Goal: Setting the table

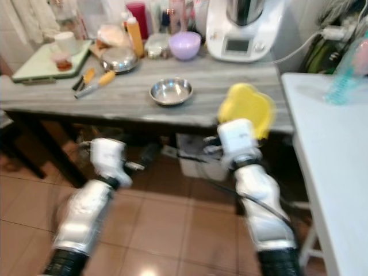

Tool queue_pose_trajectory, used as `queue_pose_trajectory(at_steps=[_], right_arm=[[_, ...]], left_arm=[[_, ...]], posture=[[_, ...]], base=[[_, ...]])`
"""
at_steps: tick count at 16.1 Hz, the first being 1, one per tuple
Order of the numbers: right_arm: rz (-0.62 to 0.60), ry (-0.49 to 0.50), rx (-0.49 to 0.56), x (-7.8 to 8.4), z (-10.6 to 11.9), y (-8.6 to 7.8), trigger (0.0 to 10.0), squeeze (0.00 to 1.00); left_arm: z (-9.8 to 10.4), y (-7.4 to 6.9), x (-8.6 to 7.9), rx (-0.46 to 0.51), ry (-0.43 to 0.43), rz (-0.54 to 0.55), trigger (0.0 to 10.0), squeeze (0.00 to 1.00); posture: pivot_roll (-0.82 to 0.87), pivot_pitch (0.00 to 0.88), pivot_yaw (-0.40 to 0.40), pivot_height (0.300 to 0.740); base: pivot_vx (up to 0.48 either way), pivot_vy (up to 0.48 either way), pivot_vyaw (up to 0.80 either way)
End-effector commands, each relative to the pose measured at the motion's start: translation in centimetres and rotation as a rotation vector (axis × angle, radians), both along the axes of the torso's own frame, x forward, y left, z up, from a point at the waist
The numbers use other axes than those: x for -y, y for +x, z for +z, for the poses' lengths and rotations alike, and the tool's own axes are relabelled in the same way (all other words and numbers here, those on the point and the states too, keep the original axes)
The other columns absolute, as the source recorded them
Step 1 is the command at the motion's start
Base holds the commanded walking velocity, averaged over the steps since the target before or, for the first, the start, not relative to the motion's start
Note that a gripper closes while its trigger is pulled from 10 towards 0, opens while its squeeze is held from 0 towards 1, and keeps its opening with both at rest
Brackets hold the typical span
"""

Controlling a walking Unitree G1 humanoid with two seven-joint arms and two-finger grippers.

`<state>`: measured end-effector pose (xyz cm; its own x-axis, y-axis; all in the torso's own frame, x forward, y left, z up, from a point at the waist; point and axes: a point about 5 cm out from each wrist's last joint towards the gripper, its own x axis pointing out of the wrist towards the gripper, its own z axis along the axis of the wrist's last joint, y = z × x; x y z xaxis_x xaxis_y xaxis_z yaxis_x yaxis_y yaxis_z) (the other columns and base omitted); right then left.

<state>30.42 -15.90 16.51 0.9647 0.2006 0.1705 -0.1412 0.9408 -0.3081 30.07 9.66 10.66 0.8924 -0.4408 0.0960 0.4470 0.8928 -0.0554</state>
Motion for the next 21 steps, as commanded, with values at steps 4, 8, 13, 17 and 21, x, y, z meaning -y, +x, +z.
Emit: queue_pose_trajectory(at_steps=[4, 8, 13, 17, 21], right_arm=[[0.048, -0.005, 0.042, -1.24, 0.94, -0.04, 10.0, 0.00], [0.051, -0.016, 0.043, -1.34, 0.89, -0.13, 10.0, 0.00], [0.051, -0.010, 0.045, -1.49, 0.89, -0.16, 10.0, 0.00], [0.054, -0.003, 0.046, -1.61, 0.91, -0.13, 10.0, 0.00], [0.055, 0.003, 0.048, -1.77, 0.90, -0.12, 10.0, 0.00]], left_arm=[[0.28, 0.25, -1.37, 0.012, 0.023, 0.032, 10.0, 0.00], [0.27, 0.25, -1.30, 0.010, 0.024, 0.028, 10.0, 0.00], [0.15, 0.23, -1.35, 0.005, 0.028, 0.024, 10.0, 0.00], [0.12, 0.28, -1.40, 0.003, 0.031, 0.023, 10.0, 0.00], [0.05, 0.30, -1.63, -0.010, 0.020, 0.031, 10.0, 0.00]], posture=[[-0.07, 0.047, 0.062, 0.740], [-0.07, 0.049, 0.062, 0.740], [-0.07, 0.049, 0.069, 0.740], [-0.07, 0.049, 0.070, 0.740], [-0.06, 0.047, 0.071, 0.740]], base=[[0.379, 0.000, 0.00], [0.347, 0.000, 0.00], [0.371, 0.000, 0.00], [0.379, 0.000, 0.00], [0.442, 0.000, 0.00]])
